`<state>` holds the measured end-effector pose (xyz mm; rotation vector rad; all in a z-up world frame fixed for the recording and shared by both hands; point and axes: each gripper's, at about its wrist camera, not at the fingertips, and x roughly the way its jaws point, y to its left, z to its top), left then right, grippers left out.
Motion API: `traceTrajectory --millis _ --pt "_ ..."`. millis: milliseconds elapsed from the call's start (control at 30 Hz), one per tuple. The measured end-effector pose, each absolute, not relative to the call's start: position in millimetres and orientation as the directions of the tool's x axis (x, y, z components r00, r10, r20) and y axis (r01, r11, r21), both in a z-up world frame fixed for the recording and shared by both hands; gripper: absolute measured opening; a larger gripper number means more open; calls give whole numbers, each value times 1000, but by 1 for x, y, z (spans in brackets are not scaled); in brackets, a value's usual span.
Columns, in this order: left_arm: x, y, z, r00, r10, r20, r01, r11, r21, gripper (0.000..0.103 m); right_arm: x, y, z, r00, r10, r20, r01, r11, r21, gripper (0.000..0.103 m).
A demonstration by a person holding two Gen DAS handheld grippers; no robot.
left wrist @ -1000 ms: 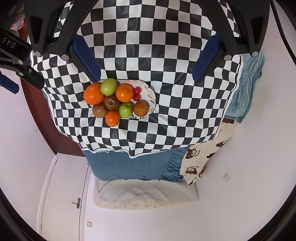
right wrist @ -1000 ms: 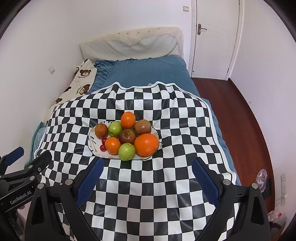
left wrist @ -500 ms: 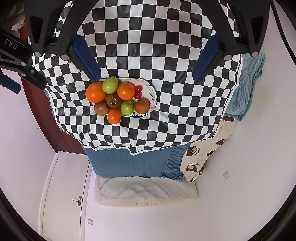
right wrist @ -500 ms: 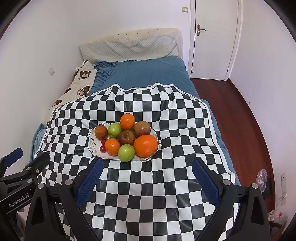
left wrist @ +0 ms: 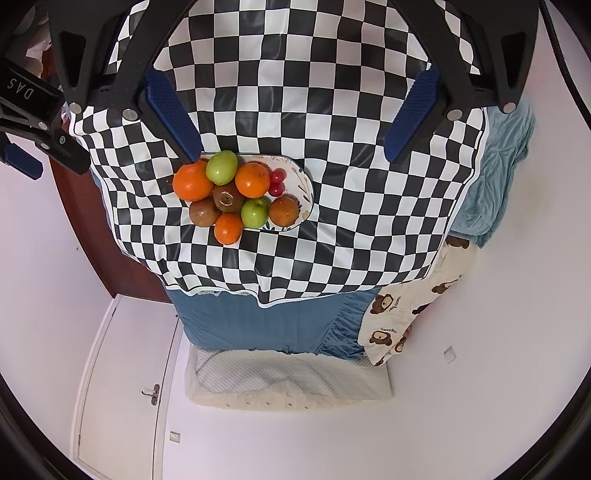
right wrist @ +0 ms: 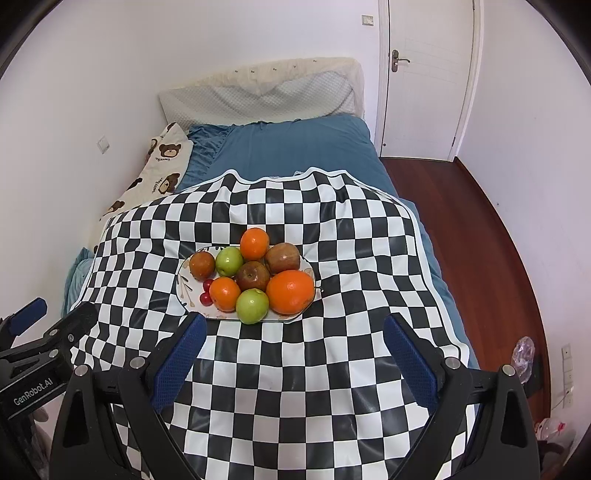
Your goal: Organize fruits
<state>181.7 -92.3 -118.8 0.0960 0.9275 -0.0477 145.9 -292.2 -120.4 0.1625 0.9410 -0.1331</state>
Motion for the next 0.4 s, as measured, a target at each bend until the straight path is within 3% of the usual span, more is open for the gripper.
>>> traceTrajectory --millis 400 --pt "176 -86 -116 611 1 -792 84 994 65 101 148 -290 -118 580 -44 -814 187 979 81 98"
